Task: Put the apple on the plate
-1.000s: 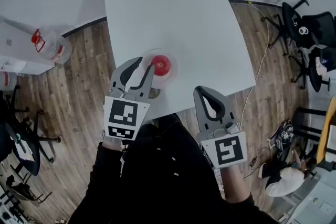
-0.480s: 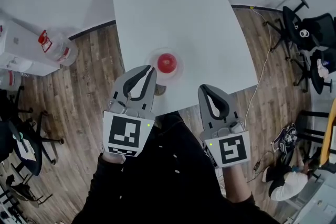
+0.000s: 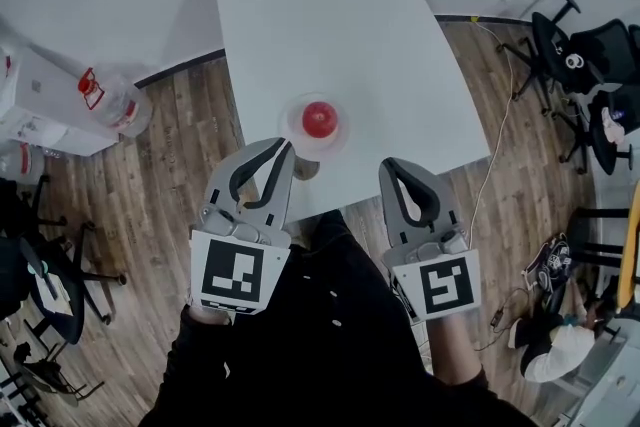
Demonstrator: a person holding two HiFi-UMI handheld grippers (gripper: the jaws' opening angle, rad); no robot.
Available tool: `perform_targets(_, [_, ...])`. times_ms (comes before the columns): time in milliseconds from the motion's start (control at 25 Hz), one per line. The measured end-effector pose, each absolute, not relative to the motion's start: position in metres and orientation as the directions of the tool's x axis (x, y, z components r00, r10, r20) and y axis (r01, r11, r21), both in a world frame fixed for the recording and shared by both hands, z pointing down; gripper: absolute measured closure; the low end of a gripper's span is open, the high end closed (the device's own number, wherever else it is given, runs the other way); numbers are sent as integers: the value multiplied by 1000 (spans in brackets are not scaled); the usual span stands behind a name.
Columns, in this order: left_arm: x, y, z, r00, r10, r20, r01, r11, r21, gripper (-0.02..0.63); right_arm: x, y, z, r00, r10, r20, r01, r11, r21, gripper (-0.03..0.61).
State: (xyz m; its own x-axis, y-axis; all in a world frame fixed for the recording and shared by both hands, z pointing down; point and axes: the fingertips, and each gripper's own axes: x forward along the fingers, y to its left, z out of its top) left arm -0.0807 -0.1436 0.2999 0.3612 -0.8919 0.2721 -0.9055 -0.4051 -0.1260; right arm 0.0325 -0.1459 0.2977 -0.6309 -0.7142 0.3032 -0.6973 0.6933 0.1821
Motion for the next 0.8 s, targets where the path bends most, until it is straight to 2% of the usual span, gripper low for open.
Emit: perform_targets(800, [-81,-129,292,363,-896,257,-912,-398,-100,586,31,-126,284,-629,-726,279,-695,685,216,537])
